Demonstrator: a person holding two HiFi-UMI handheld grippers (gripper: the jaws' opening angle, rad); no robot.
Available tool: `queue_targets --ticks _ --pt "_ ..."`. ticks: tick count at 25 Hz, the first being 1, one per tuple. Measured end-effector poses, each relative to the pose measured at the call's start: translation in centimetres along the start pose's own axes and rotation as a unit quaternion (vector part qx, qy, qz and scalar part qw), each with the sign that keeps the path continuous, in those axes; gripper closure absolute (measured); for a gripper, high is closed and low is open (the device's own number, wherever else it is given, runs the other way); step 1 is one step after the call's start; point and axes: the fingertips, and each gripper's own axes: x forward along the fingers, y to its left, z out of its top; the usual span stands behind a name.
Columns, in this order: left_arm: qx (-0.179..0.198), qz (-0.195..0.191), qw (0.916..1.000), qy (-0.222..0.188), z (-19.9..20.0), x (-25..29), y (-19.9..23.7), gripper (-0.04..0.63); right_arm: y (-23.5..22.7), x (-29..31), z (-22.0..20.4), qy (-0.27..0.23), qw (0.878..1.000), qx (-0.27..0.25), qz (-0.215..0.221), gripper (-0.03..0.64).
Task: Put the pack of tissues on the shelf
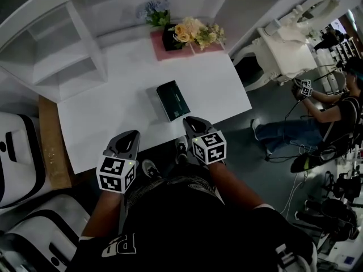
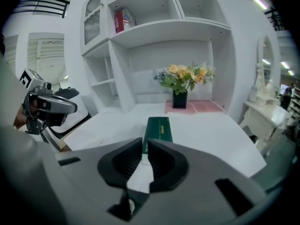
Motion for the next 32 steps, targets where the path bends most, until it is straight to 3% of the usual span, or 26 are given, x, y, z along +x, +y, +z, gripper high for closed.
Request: queue_targets --ticks 7,17,32 --pt "-0.015 0.015 0.9998 0.007 -0.8 0.5 0.0 0.580 -1.3 2.4 -1.2 0.025 0.999 -0.029 0.000 0.464" --pt "-0.021 0.050 0.9984 0.013 0.1 -0.1 1.9 0.580 -2.3 6.0 -3.4 0.054 0.998 0.009 -0.011 0.199" --pt "-0.038 0.076 0.9960 0.029 0.1 0.0 2.3 0.580 -2.8 10.5 -6.6 0.083 0.996 -0.034 -0.008 0.173"
